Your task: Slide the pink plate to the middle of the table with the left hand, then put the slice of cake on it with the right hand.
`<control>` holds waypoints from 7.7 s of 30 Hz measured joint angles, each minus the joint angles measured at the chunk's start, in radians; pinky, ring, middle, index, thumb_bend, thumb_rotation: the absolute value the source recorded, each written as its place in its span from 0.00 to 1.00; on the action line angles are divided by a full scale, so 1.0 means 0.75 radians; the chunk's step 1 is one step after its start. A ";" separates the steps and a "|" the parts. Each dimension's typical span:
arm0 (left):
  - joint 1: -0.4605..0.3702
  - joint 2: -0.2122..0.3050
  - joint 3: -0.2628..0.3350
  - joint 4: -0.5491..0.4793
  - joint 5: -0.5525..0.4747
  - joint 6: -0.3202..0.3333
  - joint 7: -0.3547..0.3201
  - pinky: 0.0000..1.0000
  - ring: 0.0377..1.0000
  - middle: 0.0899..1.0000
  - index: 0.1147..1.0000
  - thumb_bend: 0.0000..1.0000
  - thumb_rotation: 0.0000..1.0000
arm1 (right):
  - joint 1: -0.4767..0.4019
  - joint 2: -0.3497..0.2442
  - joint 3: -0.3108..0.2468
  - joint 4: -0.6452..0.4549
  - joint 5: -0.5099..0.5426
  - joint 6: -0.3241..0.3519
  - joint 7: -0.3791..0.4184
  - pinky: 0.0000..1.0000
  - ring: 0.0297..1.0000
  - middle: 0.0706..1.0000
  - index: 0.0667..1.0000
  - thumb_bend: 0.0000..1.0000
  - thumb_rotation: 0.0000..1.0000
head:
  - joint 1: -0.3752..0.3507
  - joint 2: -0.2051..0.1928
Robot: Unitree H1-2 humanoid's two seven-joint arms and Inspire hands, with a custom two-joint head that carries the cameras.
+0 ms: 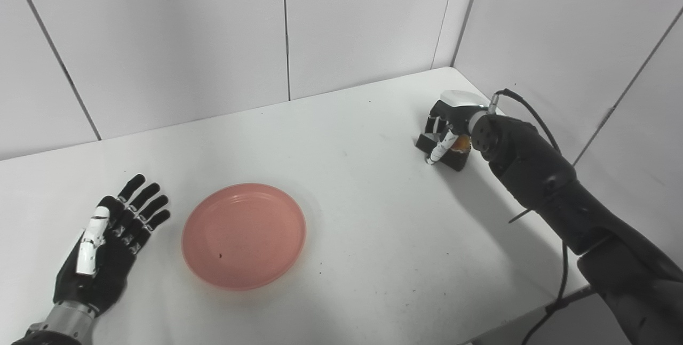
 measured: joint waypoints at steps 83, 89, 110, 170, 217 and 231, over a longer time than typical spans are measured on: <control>-0.019 -0.005 -0.006 0.026 0.000 0.007 -0.022 0.89 0.89 0.91 0.90 0.46 0.92 | 0.126 0.133 -0.391 -0.485 -0.793 0.009 0.827 0.65 0.89 0.99 0.95 1.00 0.49 | -0.010 -0.008; -0.018 -0.001 -0.004 0.022 0.000 0.008 -0.020 0.89 0.89 0.90 0.90 0.46 0.92 | 0.153 0.148 -0.418 -0.398 -0.760 0.009 0.773 0.71 0.89 0.97 0.91 0.97 0.43 | -0.016 -0.002; -0.013 0.007 -0.004 0.003 0.000 0.032 -0.013 0.89 0.89 0.91 0.90 0.46 0.93 | 0.143 0.122 -0.389 -0.190 -0.494 0.009 0.420 0.44 0.49 0.48 0.62 0.60 0.04 | -0.016 0.014; 0.030 -0.179 -0.126 -0.162 0.138 0.134 0.228 0.95 0.94 0.95 0.96 0.38 1.00 | -0.072 0.455 -0.059 -0.781 -0.151 0.020 0.366 0.32 0.38 0.40 0.51 0.52 0.00 | 0.554 0.000; 0.021 -0.270 -0.154 -0.217 0.238 0.241 0.305 0.92 0.93 0.94 0.95 0.36 1.00 | -0.051 0.588 0.331 -0.579 -0.133 -0.035 0.361 0.35 0.41 0.38 0.50 0.52 0.00 | 0.640 0.135; 0.022 -0.269 -0.153 -0.222 0.233 0.250 0.296 0.93 0.94 0.95 0.96 0.36 1.00 | -0.077 0.589 0.352 -0.634 -0.287 0.005 0.561 0.53 0.74 0.94 1.00 0.94 0.55 | 0.638 0.137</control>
